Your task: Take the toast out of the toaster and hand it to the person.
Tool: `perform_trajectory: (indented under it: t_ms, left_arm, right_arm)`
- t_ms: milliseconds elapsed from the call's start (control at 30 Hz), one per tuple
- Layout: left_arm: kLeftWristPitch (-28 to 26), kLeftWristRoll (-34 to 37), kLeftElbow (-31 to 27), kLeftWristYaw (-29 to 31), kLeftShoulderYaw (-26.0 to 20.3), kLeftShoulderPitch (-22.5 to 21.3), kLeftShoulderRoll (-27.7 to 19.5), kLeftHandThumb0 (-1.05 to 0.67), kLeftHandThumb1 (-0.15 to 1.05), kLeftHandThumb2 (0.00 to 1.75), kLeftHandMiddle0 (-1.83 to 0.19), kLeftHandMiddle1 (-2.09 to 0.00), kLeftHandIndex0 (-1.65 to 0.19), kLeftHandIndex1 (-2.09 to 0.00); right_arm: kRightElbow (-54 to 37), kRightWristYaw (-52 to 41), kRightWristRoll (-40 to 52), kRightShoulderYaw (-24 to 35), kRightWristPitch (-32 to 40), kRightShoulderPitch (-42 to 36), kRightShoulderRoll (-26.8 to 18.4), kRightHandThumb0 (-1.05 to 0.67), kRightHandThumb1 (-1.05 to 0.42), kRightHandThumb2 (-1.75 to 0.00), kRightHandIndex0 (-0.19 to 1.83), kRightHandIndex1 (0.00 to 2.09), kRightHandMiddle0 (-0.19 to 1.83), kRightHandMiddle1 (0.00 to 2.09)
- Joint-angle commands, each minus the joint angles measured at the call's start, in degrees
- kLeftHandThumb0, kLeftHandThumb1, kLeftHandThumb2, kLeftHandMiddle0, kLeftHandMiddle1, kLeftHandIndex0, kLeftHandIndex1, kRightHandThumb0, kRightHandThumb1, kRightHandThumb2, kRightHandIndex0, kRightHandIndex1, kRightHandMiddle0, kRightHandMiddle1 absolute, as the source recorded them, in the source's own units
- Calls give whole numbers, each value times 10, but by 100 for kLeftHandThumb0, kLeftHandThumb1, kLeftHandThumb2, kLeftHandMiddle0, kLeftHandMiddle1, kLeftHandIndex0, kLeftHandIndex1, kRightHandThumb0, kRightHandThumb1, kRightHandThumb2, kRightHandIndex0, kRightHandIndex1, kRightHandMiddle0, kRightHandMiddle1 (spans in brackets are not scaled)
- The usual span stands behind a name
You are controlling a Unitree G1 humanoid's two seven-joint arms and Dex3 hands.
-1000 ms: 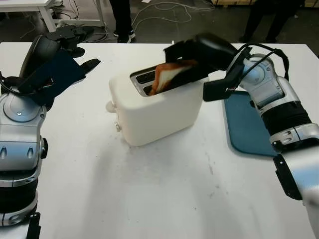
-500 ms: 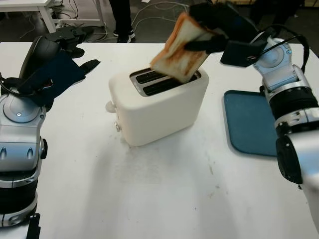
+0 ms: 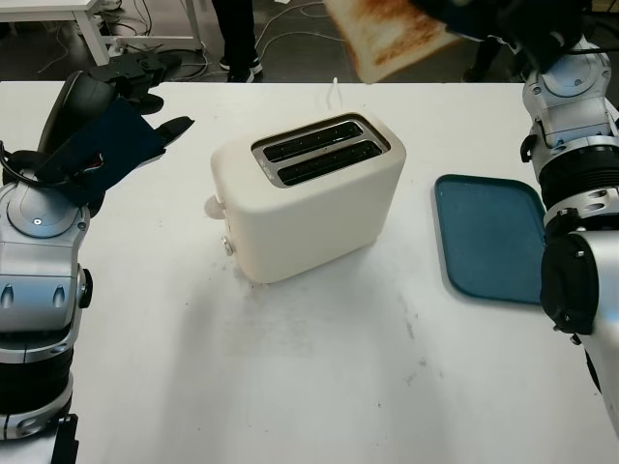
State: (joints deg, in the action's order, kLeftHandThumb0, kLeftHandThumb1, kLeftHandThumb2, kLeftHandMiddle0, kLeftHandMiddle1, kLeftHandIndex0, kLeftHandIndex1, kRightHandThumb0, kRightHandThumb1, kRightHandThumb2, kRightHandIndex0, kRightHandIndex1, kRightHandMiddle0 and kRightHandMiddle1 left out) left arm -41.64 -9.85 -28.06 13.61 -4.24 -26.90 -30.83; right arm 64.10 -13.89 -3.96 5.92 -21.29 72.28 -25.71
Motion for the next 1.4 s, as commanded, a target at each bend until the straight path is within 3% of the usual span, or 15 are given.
perform_trajectory:
  t_ms: [0, 433, 733, 833, 1367]
  left_arm:
    - [6, -8, 0, 1, 2, -4, -5, -39, 92, 30, -24, -70, -51, -1]
    - [2, -6, -3, 2, 1, -2, -5, -41, 92, 31, -23, -70, -50, 0]
    - [8, -3, 0, 1, -2, 2, -2, -42, 92, 31, -21, -70, -50, 0]
    - [8, -3, 0, 4, -2, 3, -6, -43, 92, 32, -23, -71, -51, -1]
    - [11, 1, 0, 3, -4, 5, -3, -43, 92, 33, -21, -71, -50, 0]
  right_arm:
    - [3, 30, 13, 13, 18, 5, 8, -45, -92, -39, 112, 175, 84, 175]
    - [60, 138, -1, 16, 5, -39, 30, -30, -92, -45, 101, 175, 72, 175]
    - [72, 209, -15, 10, 25, -60, 46, -16, -92, -45, 88, 175, 46, 175]
    - [76, 197, -3, 19, 17, -69, 49, -14, -92, -47, 87, 175, 48, 175]
    - [88, 226, -13, 20, 39, -82, 51, -19, -92, -46, 83, 175, 46, 175]
